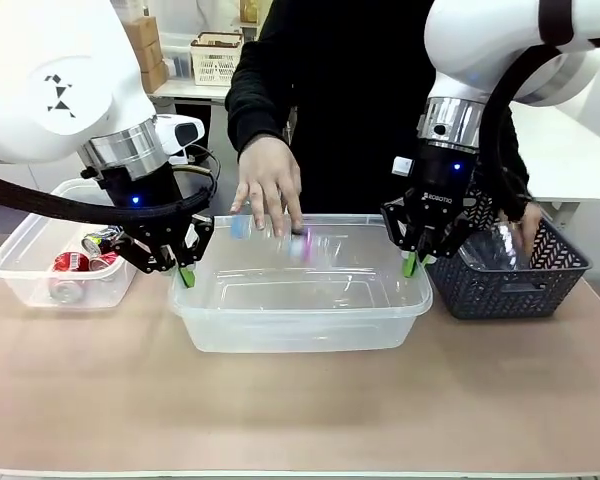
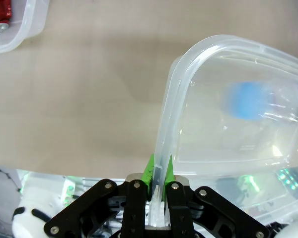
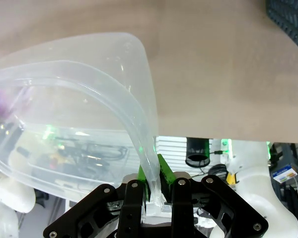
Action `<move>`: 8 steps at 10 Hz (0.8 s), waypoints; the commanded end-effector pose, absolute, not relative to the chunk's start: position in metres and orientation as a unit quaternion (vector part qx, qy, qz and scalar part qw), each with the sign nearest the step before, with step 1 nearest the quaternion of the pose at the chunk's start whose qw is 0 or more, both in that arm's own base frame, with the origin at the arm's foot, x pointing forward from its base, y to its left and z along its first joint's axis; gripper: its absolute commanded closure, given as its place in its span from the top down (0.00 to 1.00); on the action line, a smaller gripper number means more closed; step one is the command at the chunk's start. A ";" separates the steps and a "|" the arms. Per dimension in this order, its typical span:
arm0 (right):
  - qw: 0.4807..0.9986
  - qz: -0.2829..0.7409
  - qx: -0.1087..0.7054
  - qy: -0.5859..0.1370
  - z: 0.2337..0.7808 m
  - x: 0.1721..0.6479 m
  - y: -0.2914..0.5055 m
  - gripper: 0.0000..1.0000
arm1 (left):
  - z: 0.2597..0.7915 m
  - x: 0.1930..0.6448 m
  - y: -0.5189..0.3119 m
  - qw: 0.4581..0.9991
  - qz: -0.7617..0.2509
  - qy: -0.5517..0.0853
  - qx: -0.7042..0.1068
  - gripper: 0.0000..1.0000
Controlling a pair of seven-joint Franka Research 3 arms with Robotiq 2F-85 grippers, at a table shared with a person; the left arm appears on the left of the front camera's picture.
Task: Sort the waste into each basket.
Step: Offer the picked Organizing box to the human.
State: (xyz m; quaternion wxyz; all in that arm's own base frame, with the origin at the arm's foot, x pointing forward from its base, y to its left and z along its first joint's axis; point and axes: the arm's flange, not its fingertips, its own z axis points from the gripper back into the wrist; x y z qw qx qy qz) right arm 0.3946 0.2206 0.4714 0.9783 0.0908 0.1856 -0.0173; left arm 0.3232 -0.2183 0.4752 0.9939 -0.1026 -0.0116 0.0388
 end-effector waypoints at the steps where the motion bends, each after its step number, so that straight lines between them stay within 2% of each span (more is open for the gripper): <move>1: 0.978 -0.019 0.095 0.185 0.472 0.391 0.221 0.00 | 0.477 0.322 -0.215 0.993 0.041 -0.016 -0.106 0.00; 8: 0.978 -0.019 0.095 0.185 0.472 0.391 0.221 0.00 | 0.477 0.322 -0.215 0.993 0.041 -0.016 -0.106 0.00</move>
